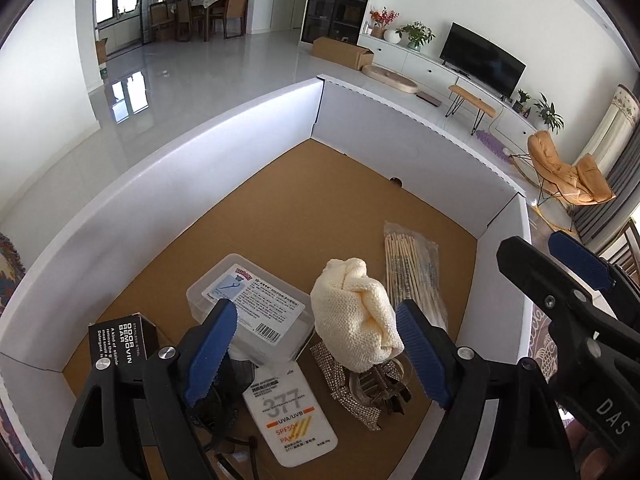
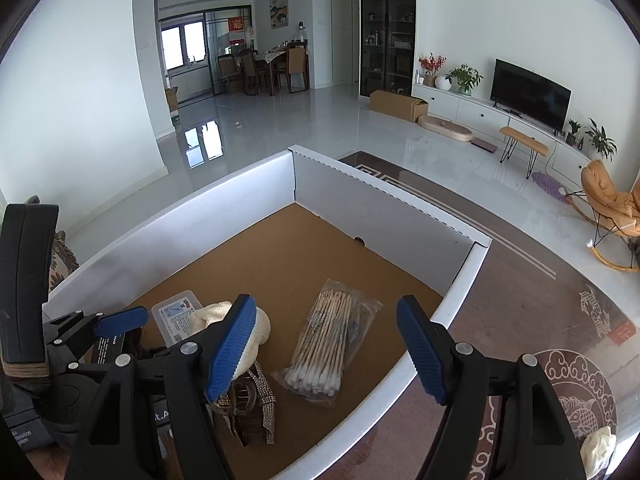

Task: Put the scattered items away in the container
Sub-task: 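Open both tools to drop the knit bag and swab bag inside, then withdraw both open tools back over the table items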

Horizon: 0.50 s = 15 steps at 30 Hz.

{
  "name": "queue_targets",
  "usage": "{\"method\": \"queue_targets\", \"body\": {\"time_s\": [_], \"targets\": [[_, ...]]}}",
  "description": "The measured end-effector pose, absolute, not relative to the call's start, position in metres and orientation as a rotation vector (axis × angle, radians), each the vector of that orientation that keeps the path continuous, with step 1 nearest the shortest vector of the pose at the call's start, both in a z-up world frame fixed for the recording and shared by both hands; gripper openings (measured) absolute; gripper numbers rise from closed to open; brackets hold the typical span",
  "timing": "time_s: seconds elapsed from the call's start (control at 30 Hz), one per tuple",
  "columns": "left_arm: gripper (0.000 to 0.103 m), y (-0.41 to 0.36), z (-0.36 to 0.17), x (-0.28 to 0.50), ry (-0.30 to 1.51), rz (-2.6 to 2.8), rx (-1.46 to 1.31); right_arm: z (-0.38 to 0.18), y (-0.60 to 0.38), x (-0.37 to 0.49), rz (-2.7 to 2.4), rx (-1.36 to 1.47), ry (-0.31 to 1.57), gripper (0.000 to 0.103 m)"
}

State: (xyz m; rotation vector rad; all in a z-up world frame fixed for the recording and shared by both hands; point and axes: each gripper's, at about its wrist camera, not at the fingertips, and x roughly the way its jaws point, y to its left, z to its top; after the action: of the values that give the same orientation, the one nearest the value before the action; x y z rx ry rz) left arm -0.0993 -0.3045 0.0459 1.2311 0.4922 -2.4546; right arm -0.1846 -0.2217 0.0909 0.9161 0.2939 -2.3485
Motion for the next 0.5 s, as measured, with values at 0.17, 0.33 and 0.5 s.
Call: {"method": "queue_targets", "body": {"time_s": [0.17,0.33,0.5], "targets": [[0.086,-0.302,0.054,-0.084,0.505,-2.457,1.177,0.105,-0.183,-0.156,-2.397,0.834,0.234,0.074],[0.086,-0.287,0.074,-0.065,0.49,-2.499,1.071,0.102,-0.114,-0.128,-2.468,0.822,0.147,0.074],[0.087,-0.244,0.113,-0.044,0.466,-2.668,0.934,0.061,-0.024,-0.096,-2.59,0.913,0.182,0.074]]}}
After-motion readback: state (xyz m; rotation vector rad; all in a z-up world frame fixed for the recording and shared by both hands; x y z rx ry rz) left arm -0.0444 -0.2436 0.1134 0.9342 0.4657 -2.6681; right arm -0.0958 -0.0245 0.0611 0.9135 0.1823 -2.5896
